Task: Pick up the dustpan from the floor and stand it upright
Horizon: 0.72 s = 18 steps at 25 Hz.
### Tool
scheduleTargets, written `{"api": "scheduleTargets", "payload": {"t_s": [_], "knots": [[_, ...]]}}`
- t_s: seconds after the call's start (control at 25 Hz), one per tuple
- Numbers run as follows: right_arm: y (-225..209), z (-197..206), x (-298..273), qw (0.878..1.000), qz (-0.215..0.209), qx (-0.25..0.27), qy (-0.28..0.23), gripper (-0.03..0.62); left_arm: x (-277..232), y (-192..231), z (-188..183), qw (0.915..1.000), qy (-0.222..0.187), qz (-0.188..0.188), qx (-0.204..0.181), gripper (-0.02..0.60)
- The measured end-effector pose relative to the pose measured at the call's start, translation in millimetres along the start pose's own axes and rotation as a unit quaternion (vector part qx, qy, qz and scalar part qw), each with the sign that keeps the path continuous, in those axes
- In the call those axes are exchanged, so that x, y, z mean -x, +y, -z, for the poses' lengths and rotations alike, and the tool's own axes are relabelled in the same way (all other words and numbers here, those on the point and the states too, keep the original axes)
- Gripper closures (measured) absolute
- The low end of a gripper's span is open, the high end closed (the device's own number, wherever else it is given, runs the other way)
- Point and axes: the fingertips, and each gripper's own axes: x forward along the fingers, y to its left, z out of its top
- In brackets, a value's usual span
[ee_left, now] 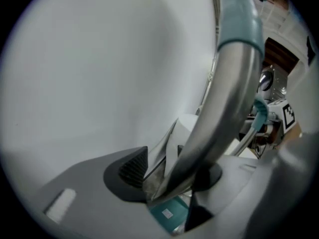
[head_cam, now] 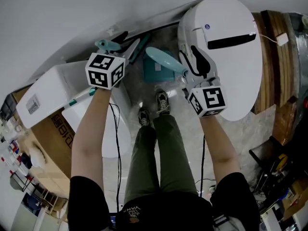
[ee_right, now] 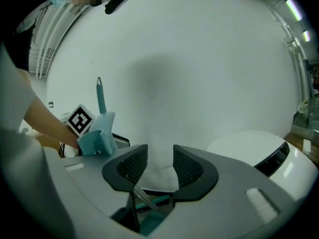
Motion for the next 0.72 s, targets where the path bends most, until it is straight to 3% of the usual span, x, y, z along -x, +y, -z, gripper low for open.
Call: {"api": "scheduleTargets", "payload": {"t_s": [0.28, 0.72], "knots": [[-1.6, 10.7, -4.5, 1.000, 0.002, -0.003, 0.009, 0.454, 0.7, 37.2, 4.7, 0.9982, 0.023, -0.051, 0.023, 0.344], [-4.7, 11.3, -2.9, 1.000, 0.014, 0.000, 0.008, 0.454, 13.1, 73.5, 43.1, 0.9855, 0.088, -0.120, 0.081, 0.344]]}}
